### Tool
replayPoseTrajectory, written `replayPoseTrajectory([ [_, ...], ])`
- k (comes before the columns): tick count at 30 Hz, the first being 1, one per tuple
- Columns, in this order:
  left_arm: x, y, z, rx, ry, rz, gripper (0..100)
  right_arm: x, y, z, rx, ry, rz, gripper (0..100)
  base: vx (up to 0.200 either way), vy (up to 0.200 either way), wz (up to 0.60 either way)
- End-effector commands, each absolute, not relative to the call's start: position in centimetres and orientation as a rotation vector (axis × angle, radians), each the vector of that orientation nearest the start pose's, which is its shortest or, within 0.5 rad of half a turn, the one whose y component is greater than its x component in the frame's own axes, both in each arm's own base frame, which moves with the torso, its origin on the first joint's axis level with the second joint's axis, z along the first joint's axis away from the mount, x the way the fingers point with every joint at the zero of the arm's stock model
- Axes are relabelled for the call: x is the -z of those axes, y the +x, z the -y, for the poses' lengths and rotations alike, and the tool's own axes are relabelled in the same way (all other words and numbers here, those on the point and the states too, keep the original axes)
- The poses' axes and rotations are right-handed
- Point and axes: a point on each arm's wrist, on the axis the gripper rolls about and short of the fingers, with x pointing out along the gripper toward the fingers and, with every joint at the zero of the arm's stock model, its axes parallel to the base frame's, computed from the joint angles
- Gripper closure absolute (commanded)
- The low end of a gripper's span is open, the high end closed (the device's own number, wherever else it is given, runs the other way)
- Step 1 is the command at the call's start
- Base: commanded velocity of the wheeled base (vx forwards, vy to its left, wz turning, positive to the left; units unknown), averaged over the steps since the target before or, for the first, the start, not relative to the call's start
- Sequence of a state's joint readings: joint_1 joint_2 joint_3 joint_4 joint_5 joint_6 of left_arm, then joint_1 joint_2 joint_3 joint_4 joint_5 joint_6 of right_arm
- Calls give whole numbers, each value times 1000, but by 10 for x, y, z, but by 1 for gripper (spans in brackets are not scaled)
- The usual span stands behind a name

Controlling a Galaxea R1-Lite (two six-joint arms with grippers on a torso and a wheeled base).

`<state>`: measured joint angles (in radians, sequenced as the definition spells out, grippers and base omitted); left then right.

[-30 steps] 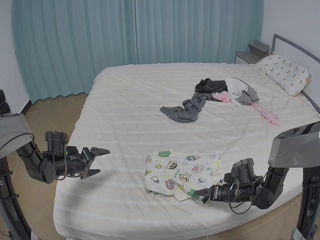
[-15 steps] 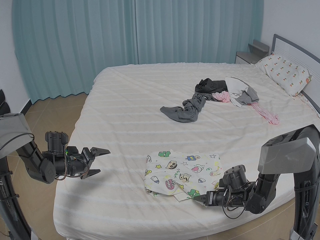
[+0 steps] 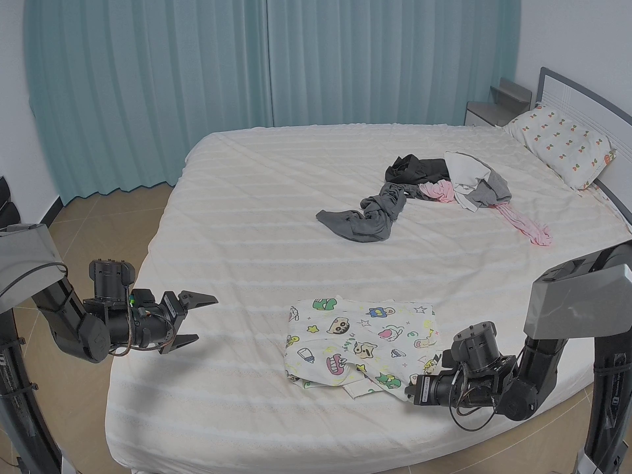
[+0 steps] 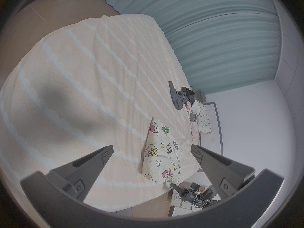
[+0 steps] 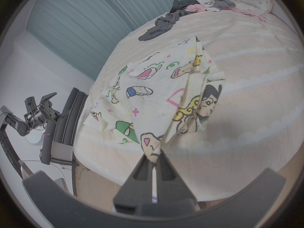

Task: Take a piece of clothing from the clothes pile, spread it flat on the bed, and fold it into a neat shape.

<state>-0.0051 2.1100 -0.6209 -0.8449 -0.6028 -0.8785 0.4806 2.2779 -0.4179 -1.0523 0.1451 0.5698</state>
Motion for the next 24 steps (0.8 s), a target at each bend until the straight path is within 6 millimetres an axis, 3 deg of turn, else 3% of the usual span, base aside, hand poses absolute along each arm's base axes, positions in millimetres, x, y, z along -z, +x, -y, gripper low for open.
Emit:
replayPoseTrajectory([
  [1, -30, 322, 14, 277, -1015, -853, 0, 3, 251, -123, -334, 415, -882, 100, 0, 0, 0],
  [4, -30, 323, 14, 277, -1015, -851, 0, -13, 251, -113, -312, 433, -877, 100, 0, 0, 0],
  [9, -30, 323, 14, 277, -1015, -853, 0, -23, 253, -101, -314, 459, -896, 100, 0, 0, 0],
  [18, -29, 323, 14, 276, -1015, -854, 0, -11, 275, -90, -264, 478, -883, 100, 0, 0, 0],
  [24, -30, 323, 14, 277, -1015, -853, 0, 0, 274, -86, -268, 417, -918, 100, 0, 0, 0],
])
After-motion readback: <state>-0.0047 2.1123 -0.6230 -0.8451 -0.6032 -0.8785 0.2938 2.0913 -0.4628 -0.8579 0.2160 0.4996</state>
